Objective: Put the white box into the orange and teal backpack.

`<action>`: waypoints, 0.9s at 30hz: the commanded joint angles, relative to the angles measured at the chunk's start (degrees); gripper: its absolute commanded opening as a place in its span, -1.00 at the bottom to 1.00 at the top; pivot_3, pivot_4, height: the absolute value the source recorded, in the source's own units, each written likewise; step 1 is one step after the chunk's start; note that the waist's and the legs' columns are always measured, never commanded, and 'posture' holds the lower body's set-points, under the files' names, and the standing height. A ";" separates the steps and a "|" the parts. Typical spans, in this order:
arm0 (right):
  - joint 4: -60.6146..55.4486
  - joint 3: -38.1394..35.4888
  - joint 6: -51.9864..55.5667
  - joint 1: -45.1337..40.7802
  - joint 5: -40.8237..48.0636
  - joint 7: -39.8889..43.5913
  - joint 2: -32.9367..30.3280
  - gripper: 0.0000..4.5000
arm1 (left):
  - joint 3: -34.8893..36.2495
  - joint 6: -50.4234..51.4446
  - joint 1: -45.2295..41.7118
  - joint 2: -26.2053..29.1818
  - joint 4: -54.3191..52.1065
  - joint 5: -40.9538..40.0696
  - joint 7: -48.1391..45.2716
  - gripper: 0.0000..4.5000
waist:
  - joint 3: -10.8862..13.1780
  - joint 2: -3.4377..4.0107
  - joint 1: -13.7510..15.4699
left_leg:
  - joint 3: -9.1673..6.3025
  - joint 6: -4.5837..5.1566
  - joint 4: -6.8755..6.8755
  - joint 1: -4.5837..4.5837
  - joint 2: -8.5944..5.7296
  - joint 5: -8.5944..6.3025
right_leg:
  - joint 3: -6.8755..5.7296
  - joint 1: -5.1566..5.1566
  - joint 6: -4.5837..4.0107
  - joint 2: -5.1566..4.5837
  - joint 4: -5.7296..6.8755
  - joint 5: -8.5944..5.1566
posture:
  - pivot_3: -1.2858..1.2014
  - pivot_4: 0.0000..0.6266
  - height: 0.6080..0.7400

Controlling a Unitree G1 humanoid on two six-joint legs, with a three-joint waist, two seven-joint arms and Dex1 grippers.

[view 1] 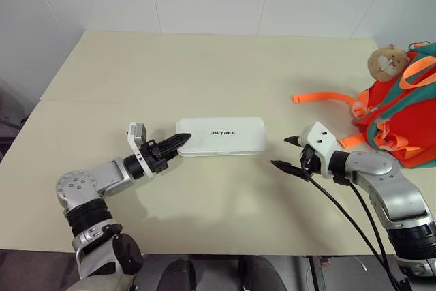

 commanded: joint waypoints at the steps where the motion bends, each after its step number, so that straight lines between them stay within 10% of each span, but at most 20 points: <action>1: -2.27 -2.48 -0.17 0.42 1.05 0.05 -1.02 1.00 | 2.01 0.08 -0.41 -1.50 -2.77 -4.34 1.85 -0.42 | 0.00 0.00 0.01 | 0.00 0.00 0.00 0.00 0.00 0.00 | 0.00 0.00 0.00 0.00 0.00 0.00 | 0.03 -0.52 1.00; 27: -4.17 -5.62 1.21 2.63 2.02 -1.14 -2.50 1.00 | -5.16 -13.40 7.00 -7.05 -9.93 -30.95 22.57 -0.42 | 0.00 -0.01 1.36 | -0.01 -0.02 0.06 0.02 -0.02 0.01 | 0.03 0.03 0.01 0.02 -0.01 0.01 | 0.03 -0.52 1.00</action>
